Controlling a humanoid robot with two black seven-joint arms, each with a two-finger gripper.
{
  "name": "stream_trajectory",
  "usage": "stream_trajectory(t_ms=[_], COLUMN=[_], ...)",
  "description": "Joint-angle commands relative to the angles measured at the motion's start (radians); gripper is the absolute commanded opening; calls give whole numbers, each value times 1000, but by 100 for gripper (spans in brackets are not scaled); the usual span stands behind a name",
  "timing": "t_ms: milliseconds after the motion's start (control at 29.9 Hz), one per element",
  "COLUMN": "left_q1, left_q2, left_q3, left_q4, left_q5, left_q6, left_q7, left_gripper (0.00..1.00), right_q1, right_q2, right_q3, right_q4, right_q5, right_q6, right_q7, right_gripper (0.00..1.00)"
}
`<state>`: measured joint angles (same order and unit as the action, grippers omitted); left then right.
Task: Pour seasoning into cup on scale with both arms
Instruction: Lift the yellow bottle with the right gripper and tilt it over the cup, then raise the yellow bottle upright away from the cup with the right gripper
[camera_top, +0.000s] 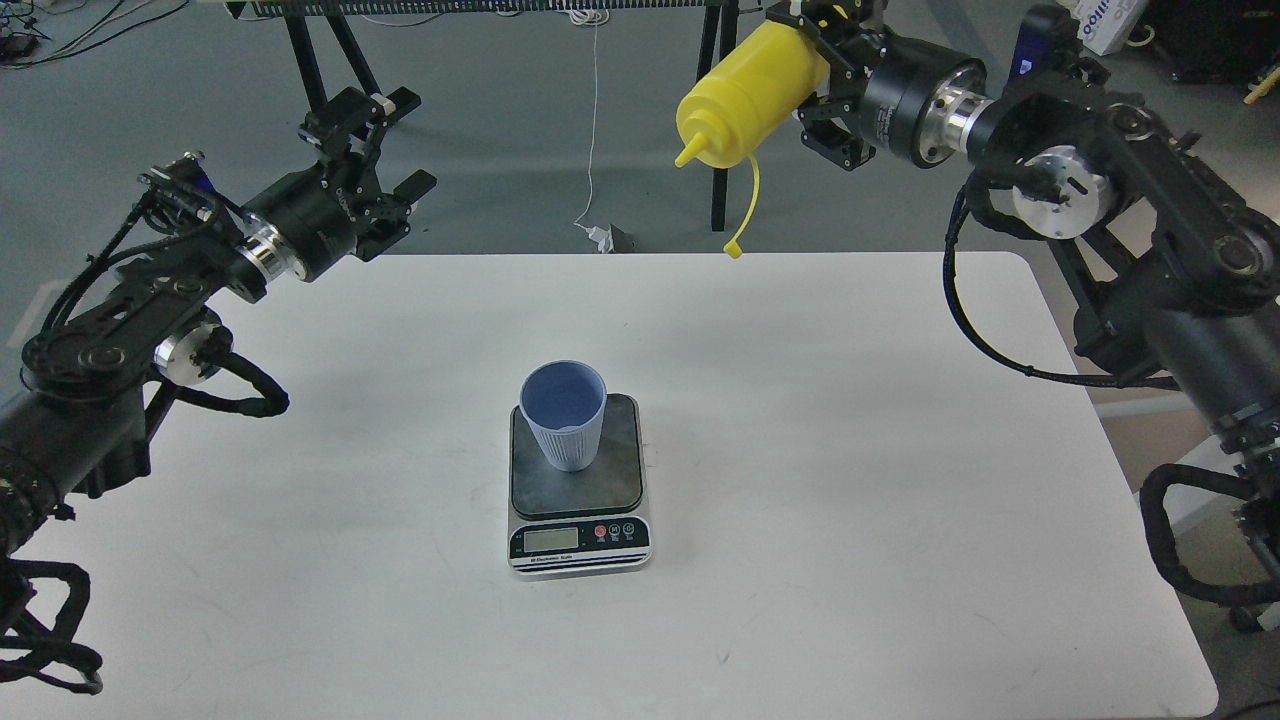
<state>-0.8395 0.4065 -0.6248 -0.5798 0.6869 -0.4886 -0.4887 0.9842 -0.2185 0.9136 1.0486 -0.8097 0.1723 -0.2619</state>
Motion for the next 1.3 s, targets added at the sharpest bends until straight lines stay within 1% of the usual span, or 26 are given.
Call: stream_trajectory(t_ms=[0,200,301,568,868,969,1269], left_q1=[23,30,31,34,46,52,66], left_q2=[11,21,32,41,43,41,41], left_q3=[-3,-4,-4,-1,1,1,2], left_q4=[-11,-11,-11,-11,-11,-11,-11], left_q5=[-7,-10,-10,-10,-10,-10,-9], left_q6=[0,0,0,0,0,0,0], left_q7=[0,0,0,0,0,0,0], left_gripper=[99,99,99,99,99,99,99], right_q1=[1,-25,-36,-64,-64,-59,-58], right_q2=[66,160,197,218,218,218,217], right_q3=[-117,-304,-372,-412,-424,-459,-469], right_q4=[21,10,5,-25,-33,-42,-45], right_q5=[-84,-192,-212,-328,-405,-416,-439], right_q6=[-123,-287,-335,-393,-395,-396,-396], right_q7=[67,151,167,179,179,179,179], right_gripper=[2,2,2,2,2,2,2])
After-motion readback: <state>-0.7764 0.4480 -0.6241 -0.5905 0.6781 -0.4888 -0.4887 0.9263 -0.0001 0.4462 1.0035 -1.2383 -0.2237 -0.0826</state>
